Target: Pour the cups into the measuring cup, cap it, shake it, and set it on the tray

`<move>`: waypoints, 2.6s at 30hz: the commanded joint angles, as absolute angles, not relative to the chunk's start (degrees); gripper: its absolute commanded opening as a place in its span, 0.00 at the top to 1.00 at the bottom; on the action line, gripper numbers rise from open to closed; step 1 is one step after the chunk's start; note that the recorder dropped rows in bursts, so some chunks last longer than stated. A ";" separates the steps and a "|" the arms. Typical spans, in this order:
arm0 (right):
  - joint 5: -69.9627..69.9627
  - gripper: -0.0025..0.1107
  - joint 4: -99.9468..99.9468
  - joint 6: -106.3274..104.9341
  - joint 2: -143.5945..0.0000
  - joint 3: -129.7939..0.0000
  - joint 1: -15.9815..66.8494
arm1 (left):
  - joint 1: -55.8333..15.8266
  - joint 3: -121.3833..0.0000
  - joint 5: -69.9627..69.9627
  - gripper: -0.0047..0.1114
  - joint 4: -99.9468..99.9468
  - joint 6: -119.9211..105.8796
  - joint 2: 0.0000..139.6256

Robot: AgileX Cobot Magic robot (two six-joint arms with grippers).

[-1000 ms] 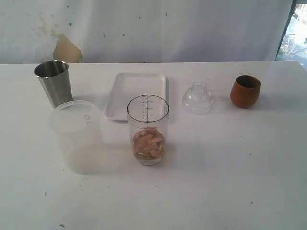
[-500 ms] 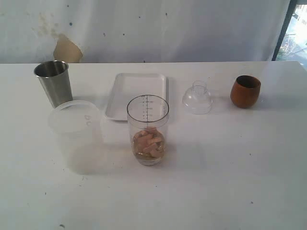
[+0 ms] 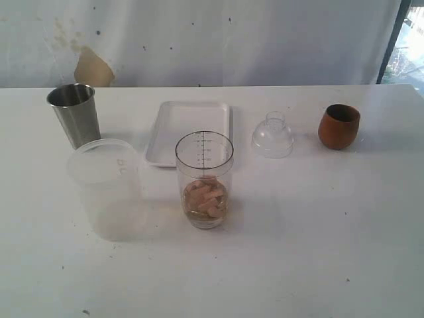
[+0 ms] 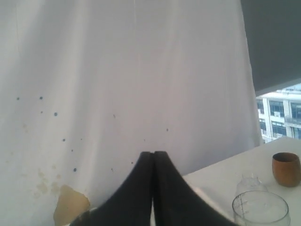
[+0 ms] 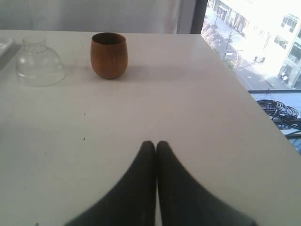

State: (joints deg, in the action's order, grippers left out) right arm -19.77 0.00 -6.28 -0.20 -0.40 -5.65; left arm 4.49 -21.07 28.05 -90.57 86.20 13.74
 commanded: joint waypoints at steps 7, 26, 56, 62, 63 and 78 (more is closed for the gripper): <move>-19.54 0.98 0.00 -6.68 0.00 0.00 -5.98 | 4.45 -10.15 30.77 0.96 -36.27 41.77 9.57; -19.54 0.98 0.00 -6.68 0.00 0.00 -5.98 | 4.45 0.00 10.65 0.96 -6.66 13.32 0.00; -19.54 0.98 0.00 -6.68 0.00 0.00 -5.98 | 4.45 0.00 -11.80 0.96 -1.33 2.27 0.00; -19.54 0.98 0.00 -6.68 0.00 0.00 -5.98 | 4.45 0.00 -11.64 0.96 -1.33 2.27 0.00; -19.54 0.98 0.00 -6.68 0.00 0.00 -5.98 | 4.45 0.00 -11.61 0.96 -1.33 2.27 0.00; -19.40 0.98 -4.18 -7.99 0.00 0.00 -5.98 | 4.45 0.00 -11.61 0.96 -1.33 2.27 0.00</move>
State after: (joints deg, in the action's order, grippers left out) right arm -19.77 -0.53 -6.80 -0.20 -0.40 -5.65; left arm 4.49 -0.29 -12.41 -2.04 2.16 0.26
